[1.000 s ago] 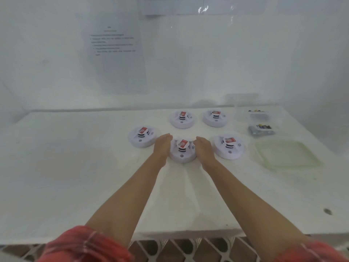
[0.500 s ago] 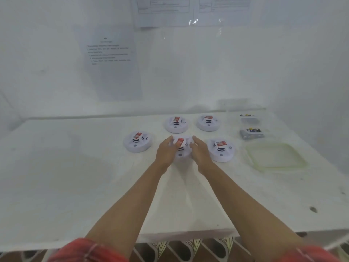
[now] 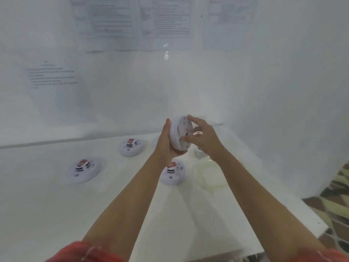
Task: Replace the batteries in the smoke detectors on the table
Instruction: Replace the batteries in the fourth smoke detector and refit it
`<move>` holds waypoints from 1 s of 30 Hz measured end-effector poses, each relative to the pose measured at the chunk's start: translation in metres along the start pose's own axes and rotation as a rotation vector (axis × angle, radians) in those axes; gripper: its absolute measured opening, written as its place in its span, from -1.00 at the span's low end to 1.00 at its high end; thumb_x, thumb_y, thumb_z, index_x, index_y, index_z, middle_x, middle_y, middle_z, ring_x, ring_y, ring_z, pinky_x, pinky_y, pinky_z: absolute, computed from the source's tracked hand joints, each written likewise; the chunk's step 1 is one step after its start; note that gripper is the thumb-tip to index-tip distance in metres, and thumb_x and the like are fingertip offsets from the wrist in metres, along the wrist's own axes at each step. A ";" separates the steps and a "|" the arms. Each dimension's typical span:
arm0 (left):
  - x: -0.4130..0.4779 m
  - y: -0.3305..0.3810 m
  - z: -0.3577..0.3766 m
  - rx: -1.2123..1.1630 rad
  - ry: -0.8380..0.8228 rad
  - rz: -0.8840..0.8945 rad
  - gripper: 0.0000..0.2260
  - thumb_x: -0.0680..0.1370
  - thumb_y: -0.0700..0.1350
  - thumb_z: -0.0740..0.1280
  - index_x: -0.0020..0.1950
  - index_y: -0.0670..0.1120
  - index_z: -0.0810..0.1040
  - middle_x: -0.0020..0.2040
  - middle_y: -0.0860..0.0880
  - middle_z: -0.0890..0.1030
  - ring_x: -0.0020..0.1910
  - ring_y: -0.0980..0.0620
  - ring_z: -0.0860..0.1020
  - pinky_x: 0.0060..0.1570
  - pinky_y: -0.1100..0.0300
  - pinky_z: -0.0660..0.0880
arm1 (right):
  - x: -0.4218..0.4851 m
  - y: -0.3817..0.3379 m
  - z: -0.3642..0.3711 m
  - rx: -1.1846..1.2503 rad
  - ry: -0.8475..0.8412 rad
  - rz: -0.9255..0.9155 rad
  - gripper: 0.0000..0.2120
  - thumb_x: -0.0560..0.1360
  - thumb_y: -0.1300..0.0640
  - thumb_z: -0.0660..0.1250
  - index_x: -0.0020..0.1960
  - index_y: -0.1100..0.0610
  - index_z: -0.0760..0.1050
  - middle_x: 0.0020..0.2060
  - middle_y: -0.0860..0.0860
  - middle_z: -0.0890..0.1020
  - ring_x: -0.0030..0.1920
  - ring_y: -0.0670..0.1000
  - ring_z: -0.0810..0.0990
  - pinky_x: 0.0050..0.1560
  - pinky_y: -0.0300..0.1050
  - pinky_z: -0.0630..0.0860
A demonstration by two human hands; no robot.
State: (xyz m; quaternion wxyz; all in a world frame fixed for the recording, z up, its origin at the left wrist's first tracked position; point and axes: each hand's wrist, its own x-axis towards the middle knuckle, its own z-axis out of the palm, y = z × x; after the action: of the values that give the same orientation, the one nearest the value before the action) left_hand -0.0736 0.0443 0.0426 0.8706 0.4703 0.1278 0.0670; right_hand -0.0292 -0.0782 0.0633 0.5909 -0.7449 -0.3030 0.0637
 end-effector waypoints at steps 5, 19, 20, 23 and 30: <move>0.038 -0.030 0.052 -0.258 -0.129 0.005 -0.47 0.52 0.29 0.09 0.22 -0.08 0.52 0.13 -0.16 0.60 0.12 -0.15 0.54 0.09 -0.14 0.45 | 0.020 0.022 -0.063 -0.176 -0.053 -0.132 -0.29 0.31 0.27 0.51 0.39 0.05 0.33 0.14 -0.05 0.28 0.07 -0.14 0.37 -0.05 -0.55 0.38; 0.079 -0.065 0.081 -0.343 0.044 -0.014 -0.53 0.53 0.17 0.14 -0.20 -0.12 0.71 -0.12 -0.12 0.65 -0.06 -0.08 0.54 0.02 -0.01 0.39 | 0.055 0.070 -0.111 -0.527 -0.281 -0.406 -0.34 0.24 0.19 0.51 0.29 0.22 0.37 0.01 0.04 0.38 0.02 -0.08 0.31 -0.11 -0.43 0.28; 0.080 -0.065 0.081 -0.336 0.052 -0.007 -0.50 0.54 0.17 0.12 -0.24 -0.12 0.70 -0.16 -0.11 0.65 -0.09 -0.07 0.54 -0.02 0.02 0.39 | 0.058 0.074 -0.109 -0.546 -0.283 -0.430 -0.35 0.24 0.18 0.52 0.27 0.25 0.38 0.01 0.08 0.41 0.01 -0.06 0.32 -0.12 -0.39 0.25; 0.083 -0.064 0.078 -0.299 0.090 -0.010 -0.46 0.55 0.17 0.09 -0.32 -0.12 0.70 -0.25 -0.11 0.64 -0.21 -0.06 0.58 -0.10 0.07 0.37 | 0.065 0.080 -0.102 -0.625 -0.304 -0.463 -0.42 0.21 0.15 0.52 0.15 0.33 0.44 -0.04 0.18 0.46 -0.04 0.07 0.40 -0.07 -0.26 0.30; 0.081 -0.059 0.071 -0.223 0.164 -0.060 -0.57 0.52 0.19 0.07 -0.15 -0.06 0.62 -0.22 -0.07 0.62 -0.17 -0.03 0.53 -0.16 0.14 0.43 | 0.071 0.073 -0.098 -0.593 -0.385 -0.496 -0.36 0.22 0.14 0.52 0.25 0.25 0.41 0.02 0.12 0.42 0.03 0.03 0.37 -0.03 -0.27 0.30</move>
State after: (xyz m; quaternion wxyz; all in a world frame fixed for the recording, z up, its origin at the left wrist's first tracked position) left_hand 0.0238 -0.0259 0.0181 0.9057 0.3595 0.2042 0.0930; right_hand 0.1007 -0.1320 0.0436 0.2812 -0.7617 -0.5828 -0.0325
